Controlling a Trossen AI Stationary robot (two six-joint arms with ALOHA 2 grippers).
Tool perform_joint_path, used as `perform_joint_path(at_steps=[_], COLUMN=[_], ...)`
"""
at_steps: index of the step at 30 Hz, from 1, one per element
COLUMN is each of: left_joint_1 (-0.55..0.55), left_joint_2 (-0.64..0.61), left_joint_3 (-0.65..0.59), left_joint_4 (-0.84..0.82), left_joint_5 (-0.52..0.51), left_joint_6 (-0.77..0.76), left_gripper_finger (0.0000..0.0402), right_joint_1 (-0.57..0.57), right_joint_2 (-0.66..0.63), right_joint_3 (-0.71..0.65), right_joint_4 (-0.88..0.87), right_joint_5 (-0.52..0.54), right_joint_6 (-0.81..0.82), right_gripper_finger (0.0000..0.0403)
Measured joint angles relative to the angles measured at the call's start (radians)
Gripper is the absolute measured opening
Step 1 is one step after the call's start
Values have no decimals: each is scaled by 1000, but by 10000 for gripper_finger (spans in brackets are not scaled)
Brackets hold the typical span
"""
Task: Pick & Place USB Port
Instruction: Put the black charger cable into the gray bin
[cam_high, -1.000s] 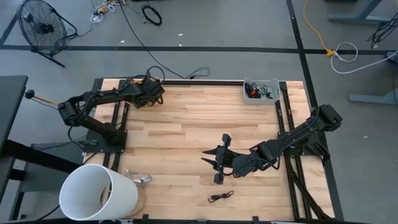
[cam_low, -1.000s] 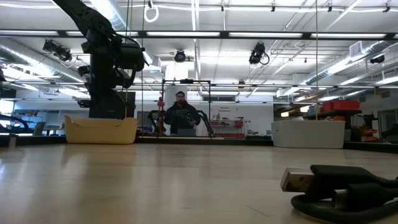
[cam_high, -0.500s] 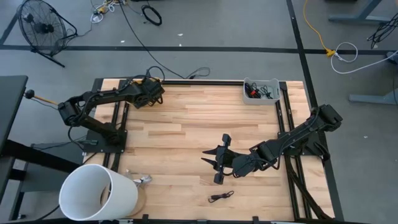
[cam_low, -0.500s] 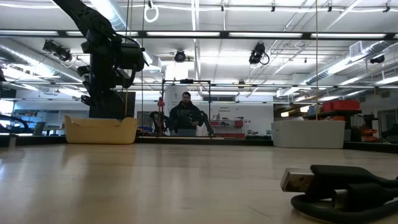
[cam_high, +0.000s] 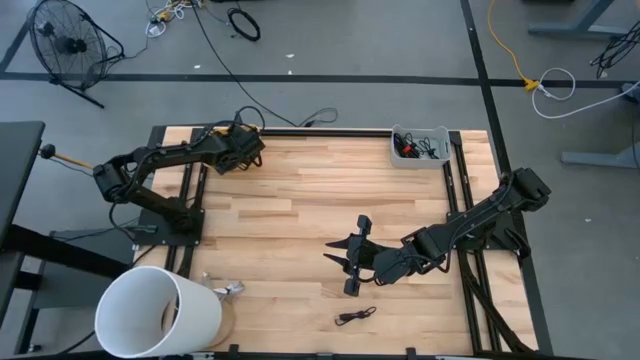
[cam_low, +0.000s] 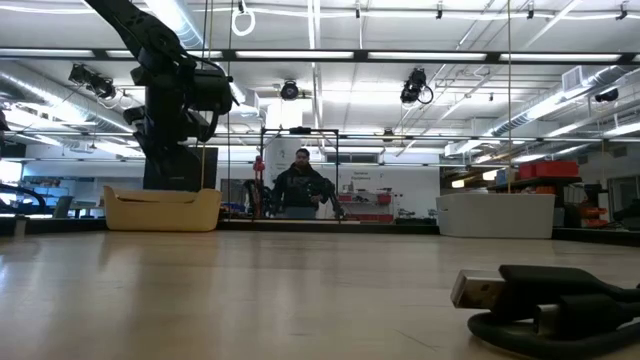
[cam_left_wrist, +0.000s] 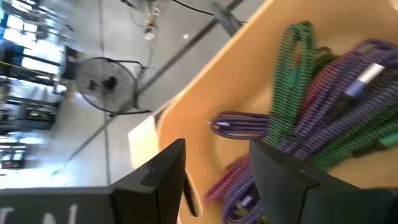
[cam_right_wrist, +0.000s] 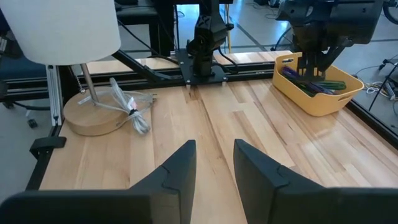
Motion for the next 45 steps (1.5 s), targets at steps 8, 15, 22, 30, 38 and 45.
perform_joint_path(at_steps=[8, 15, 22, 30, 38, 45], left_joint_1=[-83, -252, -462, -707, -921, -1075], left_joint_2=[-2, -2, -2, -2, -2, -2], left_joint_3=[0, 5, 80, 193, 302, 321], left_joint_4=[38, 103, 141, 267, 414, 614], left_joint_5=[336, 571, 820, 1093, 1046, 593], left_joint_6=[-17, -9, -53, -45, 11, 210], left_gripper_finger=[181, 181, 181, 181, 181, 181], right_joint_1=[0, 0, 0, 0, 0, 0], right_joint_2=[0, 0, 0, 0, 0, 0], right_joint_3=[0, 0, 0, 0, 0, 0], right_joint_4=[-1, -1, -1, -1, 0, 1], right_joint_5=[0, 0, 0, -35, -41, -53], right_joint_6=[0, 0, 0, 33, 39, 56], right_gripper_finger=[107, 107, 107, 107, 107, 107])
